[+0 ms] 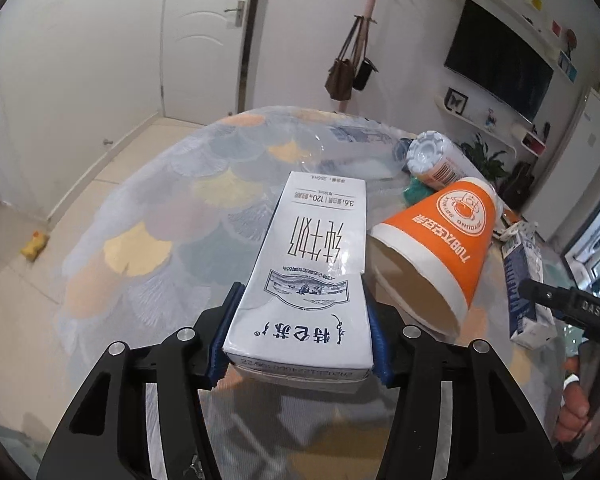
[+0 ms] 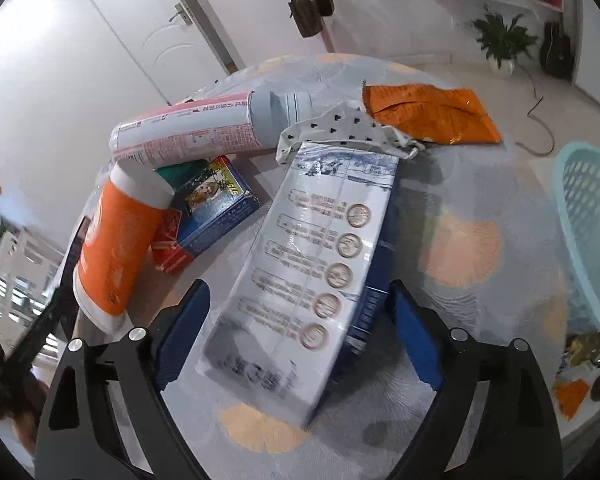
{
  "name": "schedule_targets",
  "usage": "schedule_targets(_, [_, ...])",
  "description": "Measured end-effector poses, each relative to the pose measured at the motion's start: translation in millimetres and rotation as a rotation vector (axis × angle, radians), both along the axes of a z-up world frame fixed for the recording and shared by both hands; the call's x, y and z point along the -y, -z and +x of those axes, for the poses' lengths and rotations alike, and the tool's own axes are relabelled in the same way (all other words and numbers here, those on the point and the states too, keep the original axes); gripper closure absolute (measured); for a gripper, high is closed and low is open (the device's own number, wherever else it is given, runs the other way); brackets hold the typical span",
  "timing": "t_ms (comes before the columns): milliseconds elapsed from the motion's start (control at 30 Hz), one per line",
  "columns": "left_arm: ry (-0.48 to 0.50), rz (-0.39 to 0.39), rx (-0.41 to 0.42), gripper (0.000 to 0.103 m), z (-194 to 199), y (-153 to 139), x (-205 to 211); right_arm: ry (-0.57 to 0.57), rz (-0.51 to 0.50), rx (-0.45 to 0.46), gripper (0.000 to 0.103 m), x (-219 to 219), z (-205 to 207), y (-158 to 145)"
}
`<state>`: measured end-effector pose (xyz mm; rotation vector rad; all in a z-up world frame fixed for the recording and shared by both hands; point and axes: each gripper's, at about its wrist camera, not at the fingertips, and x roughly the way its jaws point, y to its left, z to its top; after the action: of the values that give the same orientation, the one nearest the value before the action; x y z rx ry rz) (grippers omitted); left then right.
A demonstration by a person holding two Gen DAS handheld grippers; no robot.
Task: Collect trash
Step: 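Grasp the white milk carton with left tool while right grasps blue-white carton, then carry both cartons over the blue basket and open both tools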
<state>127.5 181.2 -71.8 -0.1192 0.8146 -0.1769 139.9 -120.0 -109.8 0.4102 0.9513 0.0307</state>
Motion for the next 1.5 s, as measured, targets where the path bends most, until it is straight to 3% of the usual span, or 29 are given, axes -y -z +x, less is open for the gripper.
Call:
schedule_targets(233, [-0.001, 0.000, 0.014, 0.051, -9.7, -4.9, 8.8, -0.025, -0.056, -0.013, 0.020, -10.7, 10.7, -2.3])
schedule_targets(267, [-0.001, 0.000, 0.007, 0.051, -10.8, -3.8, 10.0, -0.055, -0.060, -0.008, 0.027, -13.4, 9.1, -2.7])
schedule_targets(367, [0.005, -0.015, -0.040, 0.051, -16.7, 4.1, 10.7, -0.136, -0.080, 0.010, 0.033, -19.3, -1.6, -4.5])
schedule_targets(533, [0.064, -0.038, -0.115, 0.051, -28.0, 11.2, 15.3, -0.260, -0.183, 0.039, 0.038, -22.1, -34.3, -8.7])
schedule_targets(633, [0.085, -0.014, -0.133, 0.049, -28.6, 12.4, 21.2, -0.306, -0.216, 0.028, 0.038, -14.1, -45.1, -8.8])
schedule_targets(767, [0.086, 0.036, -0.132, 0.035, -19.5, 13.7, 32.4, -0.260, -0.235, -0.001, 0.037, 6.1, -50.7, -9.2])
schedule_targets(900, [0.088, 0.084, -0.144, 0.034, -2.4, 20.6, 43.5, -0.230, -0.159, -0.030, 0.036, 19.0, -48.4, -2.6])
schedule_targets(933, [0.086, 0.106, -0.135, 0.035, -1.2, 20.8, 45.8, -0.220, -0.161, -0.038, 0.034, 18.6, -47.3, -1.1])
schedule_targets(1033, [0.070, 0.142, -0.113, 0.051, -0.6, 20.3, 49.1, -0.202, -0.165, -0.050, 0.032, 11.1, -41.4, 3.2])
schedule_targets(1200, [0.015, 0.063, -0.046, 0.051, -15.0, 5.5, 32.1, -0.187, -0.175, -0.051, 0.034, 2.3, -40.4, 5.1])
schedule_targets(1233, [0.009, 0.039, -0.018, 0.051, -19.6, -1.3, 28.1, -0.191, -0.175, -0.047, 0.043, 1.3, -39.8, 5.0])
schedule_targets(1367, [-0.005, -0.006, 0.088, 0.051, -37.0, -33.0, 21.6, -0.221, -0.178, 0.015, 0.044, -5.0, -46.3, -3.2])
schedule_targets(1500, [0.043, -0.032, 0.176, 0.051, -50.1, -64.8, 39.3, -0.228, -0.171, 0.107, 0.044, -3.1, -58.8, -24.5])
